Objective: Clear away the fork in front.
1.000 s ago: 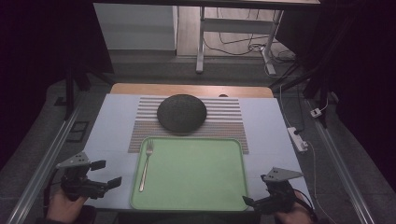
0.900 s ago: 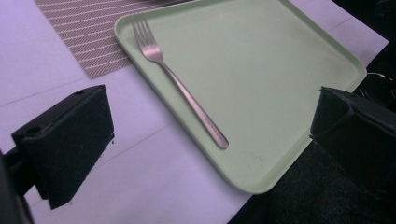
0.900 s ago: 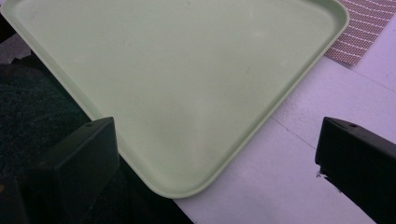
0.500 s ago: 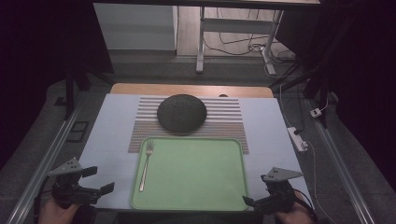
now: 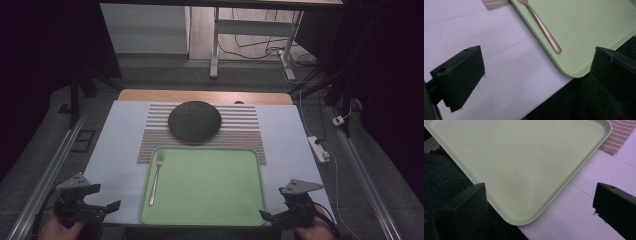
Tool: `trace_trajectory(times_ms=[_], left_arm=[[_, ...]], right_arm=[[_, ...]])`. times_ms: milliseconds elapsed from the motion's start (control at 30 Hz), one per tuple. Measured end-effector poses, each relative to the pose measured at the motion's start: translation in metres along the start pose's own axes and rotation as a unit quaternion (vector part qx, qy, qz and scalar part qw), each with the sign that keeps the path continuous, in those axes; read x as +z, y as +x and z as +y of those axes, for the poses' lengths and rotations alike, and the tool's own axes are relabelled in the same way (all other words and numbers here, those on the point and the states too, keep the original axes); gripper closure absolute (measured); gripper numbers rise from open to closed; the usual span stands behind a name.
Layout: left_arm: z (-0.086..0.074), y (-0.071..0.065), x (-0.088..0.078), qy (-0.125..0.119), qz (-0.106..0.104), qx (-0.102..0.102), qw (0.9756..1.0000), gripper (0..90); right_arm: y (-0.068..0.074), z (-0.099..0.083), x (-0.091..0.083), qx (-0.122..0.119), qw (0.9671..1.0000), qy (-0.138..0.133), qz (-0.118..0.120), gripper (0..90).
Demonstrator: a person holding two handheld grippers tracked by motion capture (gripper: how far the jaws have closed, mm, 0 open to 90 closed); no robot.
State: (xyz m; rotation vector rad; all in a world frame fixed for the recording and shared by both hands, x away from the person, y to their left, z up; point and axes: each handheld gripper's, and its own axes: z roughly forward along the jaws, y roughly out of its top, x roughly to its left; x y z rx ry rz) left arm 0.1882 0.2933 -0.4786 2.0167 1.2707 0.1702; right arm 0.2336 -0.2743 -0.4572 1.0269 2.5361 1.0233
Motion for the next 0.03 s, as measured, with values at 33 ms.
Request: trace_trajectory(times_ms=[33], left_arm=[[0.0007, -0.0002, 0.0006, 0.003, -0.001, 0.000, 1.0000, 0.0]], right_arm=[[-0.0001, -0.0001, 0.0001, -0.001, 1.0000, 0.001, 0.000, 0.0]])
